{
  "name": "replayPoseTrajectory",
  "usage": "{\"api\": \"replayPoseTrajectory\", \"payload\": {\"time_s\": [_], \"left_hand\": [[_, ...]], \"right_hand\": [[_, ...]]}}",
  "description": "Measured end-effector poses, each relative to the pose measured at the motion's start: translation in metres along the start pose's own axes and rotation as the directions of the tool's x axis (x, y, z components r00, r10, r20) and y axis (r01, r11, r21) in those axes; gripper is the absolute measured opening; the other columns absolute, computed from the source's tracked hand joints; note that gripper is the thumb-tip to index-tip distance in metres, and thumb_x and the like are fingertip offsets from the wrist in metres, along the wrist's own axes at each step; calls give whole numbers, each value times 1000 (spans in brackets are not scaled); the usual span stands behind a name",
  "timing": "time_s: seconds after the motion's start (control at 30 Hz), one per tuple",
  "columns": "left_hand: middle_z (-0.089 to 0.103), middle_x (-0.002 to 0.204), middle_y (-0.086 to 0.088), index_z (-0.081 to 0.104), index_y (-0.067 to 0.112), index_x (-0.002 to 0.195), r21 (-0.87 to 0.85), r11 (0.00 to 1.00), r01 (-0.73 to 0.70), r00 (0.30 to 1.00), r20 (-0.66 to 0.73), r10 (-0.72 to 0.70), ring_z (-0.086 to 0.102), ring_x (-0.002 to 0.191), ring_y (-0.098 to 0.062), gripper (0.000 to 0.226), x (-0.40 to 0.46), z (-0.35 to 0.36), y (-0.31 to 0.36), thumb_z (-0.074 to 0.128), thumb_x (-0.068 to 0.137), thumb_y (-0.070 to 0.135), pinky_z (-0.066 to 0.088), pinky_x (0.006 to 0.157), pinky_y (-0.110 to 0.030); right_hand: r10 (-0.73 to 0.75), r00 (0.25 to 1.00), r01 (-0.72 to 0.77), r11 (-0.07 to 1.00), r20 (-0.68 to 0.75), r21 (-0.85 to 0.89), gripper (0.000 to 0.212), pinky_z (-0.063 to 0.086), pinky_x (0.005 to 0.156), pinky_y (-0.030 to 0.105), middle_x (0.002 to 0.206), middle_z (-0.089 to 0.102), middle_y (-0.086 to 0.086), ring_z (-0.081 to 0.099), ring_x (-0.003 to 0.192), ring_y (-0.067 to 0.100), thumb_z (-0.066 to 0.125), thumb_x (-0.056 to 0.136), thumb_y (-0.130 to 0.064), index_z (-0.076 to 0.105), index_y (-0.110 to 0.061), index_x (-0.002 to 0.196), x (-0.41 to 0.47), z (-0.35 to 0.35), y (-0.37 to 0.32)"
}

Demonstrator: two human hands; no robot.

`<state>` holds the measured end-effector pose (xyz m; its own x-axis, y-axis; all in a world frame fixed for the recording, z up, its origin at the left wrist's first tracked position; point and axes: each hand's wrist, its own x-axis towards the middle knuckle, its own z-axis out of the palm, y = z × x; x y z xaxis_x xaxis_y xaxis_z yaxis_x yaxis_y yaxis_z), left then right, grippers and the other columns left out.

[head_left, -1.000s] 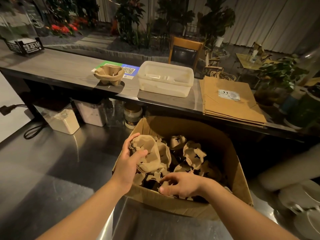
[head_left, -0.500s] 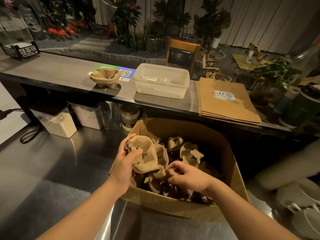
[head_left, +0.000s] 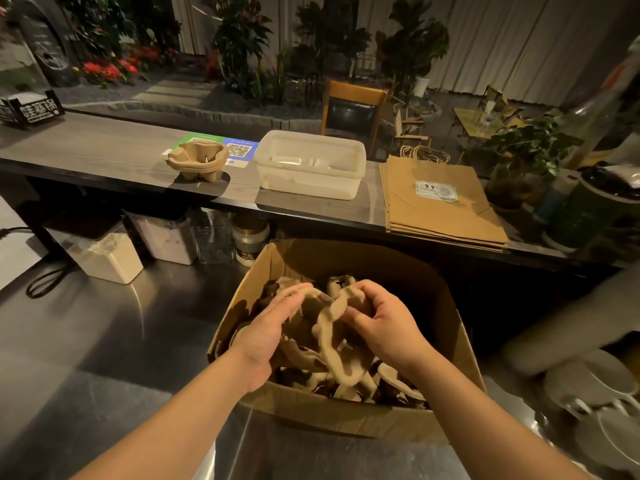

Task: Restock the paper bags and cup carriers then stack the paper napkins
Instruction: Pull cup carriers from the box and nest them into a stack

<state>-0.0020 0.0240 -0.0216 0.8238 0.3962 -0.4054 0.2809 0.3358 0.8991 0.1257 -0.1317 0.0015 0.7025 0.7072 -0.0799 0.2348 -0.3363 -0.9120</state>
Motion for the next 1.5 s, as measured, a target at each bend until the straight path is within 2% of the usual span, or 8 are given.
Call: {"api": "replayPoseTrajectory", "payload": {"time_s": [0.23, 0.4, 0.5, 0.6, 0.83, 1.07, 1.37, 1.5], "left_hand": [[50, 147, 6, 52, 48, 130, 17, 999, 43, 986, 158, -46, 38, 142, -23, 82, -3, 10, 4, 78, 57, 75, 25, 123, -49], [50, 142, 6, 48, 51, 135, 82, 996, 22, 986, 165, -36, 42, 129, -18, 76, 3, 10, 5, 84, 68, 46, 27, 106, -41], [66, 131, -1, 63, 46, 127, -48, 999, -24, 998, 57, 26, 56, 125, -27, 60, 6, -1, 3, 83, 71, 37, 42, 103, -46], [65, 131, -5, 59, 42, 130, -154, 987, -55, 997, -59, 46, 59, 123, -32, 62, 9, -10, -3, 77, 71, 38, 47, 108, -55], [67, 128, -4, 63, 44, 126, -162, 985, -58, 995, -87, 45, 61, 122, -31, 50, 13, -10, -13, 80, 80, 33, 51, 102, -50], [68, 124, 2, 66, 54, 113, -101, 994, -51, 994, -99, 41, 59, 121, -28, 45, 14, -9, -16, 75, 71, 41, 48, 103, -49], [74, 114, 5, 69, 52, 113, -112, 993, -47, 995, -98, 36, 62, 119, -28, 38, 15, -14, -18, 80, 78, 42, 50, 93, -43], [76, 111, 5, 71, 51, 111, -110, 993, -48, 993, -114, 35, 64, 119, -27, 33, 15, -12, -18, 68, 78, 46, 51, 93, -42]], "right_hand": [[-138, 975, 204, 855, 172, -476, 58, 40, 108, 27, 129, 37, -14, 36, 119, 7, 61, 101, -26, 37, -52, 147, 12, 16, -9], [-84, 980, 143, 929, 183, -340, 59, 31, 119, 43, 145, 40, -18, 32, 139, 11, 55, 102, -41, 25, -55, 151, 14, 19, 11], [-47, 997, 39, 992, -63, -121, 48, 41, 112, 39, 130, 47, -20, 41, 126, 2, 57, 101, -42, 41, -47, 146, 19, 5, 27], [53, 937, -154, 950, -345, -272, 50, 42, 110, 41, 135, 48, -7, 39, 130, 13, 65, 96, -43, 47, -38, 142, 31, -14, 50], [306, 921, -388, 788, -243, -478, 109, 30, 120, 57, 168, 6, 10, 9, 155, 36, 81, 76, -59, 9, -48, 157, 45, -17, 78], [367, 898, -439, 698, -243, -566, 108, 43, 114, 53, 167, 13, 10, 33, 148, 36, 85, 78, -34, 11, -48, 155, 56, -4, 102], [255, 926, -342, 880, -279, -331, 91, 55, 102, 45, 165, 11, 4, 42, 143, 34, 81, 82, -32, 23, -41, 153, 44, -9, 94], [221, 940, -259, 958, -262, -122, 82, 62, 89, 42, 139, 49, 4, 66, 112, 24, 72, 90, -18, 19, -39, 149, 30, -17, 72]]}}
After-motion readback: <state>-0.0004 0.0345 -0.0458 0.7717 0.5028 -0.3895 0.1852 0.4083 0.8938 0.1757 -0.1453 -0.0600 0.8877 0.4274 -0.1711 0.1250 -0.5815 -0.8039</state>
